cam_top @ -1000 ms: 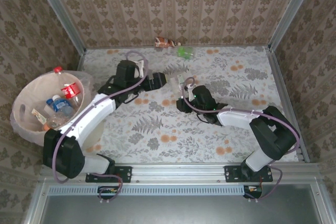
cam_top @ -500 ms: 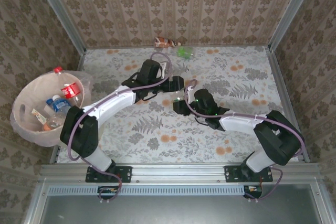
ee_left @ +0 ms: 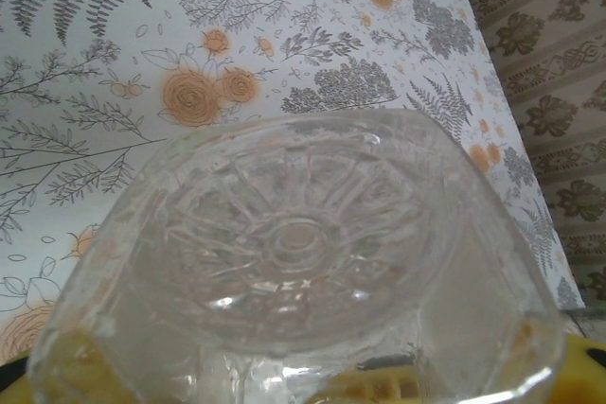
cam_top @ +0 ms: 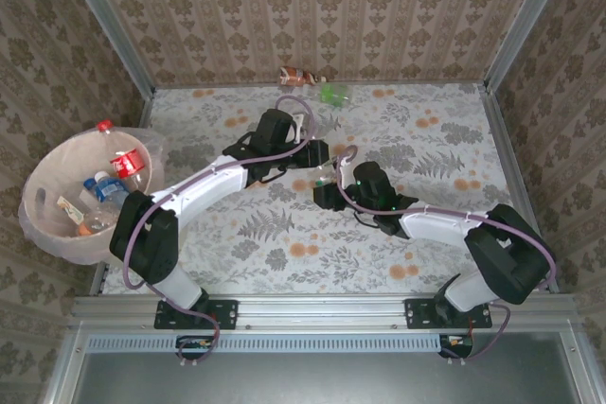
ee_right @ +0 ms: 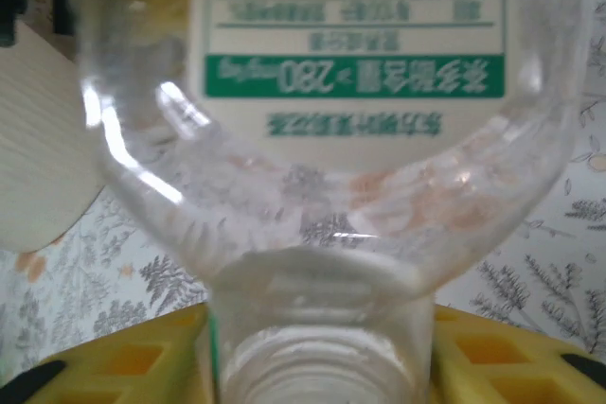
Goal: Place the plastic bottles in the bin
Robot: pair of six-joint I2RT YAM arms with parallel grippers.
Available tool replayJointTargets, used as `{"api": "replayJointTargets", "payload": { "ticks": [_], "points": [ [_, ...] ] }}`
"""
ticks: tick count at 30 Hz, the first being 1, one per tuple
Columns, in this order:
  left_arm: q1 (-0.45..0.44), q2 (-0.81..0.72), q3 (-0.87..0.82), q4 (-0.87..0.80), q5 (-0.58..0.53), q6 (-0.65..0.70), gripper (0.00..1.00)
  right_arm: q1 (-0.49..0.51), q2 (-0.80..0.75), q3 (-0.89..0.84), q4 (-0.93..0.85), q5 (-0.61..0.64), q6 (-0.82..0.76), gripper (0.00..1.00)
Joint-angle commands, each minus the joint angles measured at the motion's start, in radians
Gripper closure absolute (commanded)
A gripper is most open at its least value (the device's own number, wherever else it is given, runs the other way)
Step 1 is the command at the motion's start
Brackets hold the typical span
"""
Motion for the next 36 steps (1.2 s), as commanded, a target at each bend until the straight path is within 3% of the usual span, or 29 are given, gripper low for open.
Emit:
{"api": "replayJointTargets", "payload": {
  "ticks": [1,4,7,12,20,31,36],
  "points": [
    [0.005,-0.04,-0.033,0.013,-0.03,0.022,0.51,0.006,-0.052,0.042,-0.044,-0.061,-0.066,0.3],
    [0.006,-0.074,-0.044,0.011,-0.05,0.021,0.51,0.006,-0.061,0.037,-0.048,-0.097,-0.083,0.1],
    [0.01,-0.123,-0.047,-0.011,-0.094,0.034,0.52,0.004,-0.108,0.03,-0.061,-0.126,-0.117,0.01],
    [0.028,-0.201,-0.061,-0.04,-0.171,0.053,0.52,0.004,-0.202,0.019,-0.172,-0.047,-0.185,0.0],
    [0.067,-0.33,-0.007,-0.151,-0.268,0.122,0.53,0.001,-0.34,-0.075,-0.034,0.198,-0.131,0.0],
    [0.101,-0.53,0.147,-0.445,-0.469,0.277,0.53,-0.021,-0.308,-0.055,0.001,0.373,-0.1,0.0],
    [0.118,-0.594,0.236,-0.552,-0.593,0.353,0.52,-0.037,-0.268,-0.037,0.025,0.382,-0.075,0.0]
  ]
}}
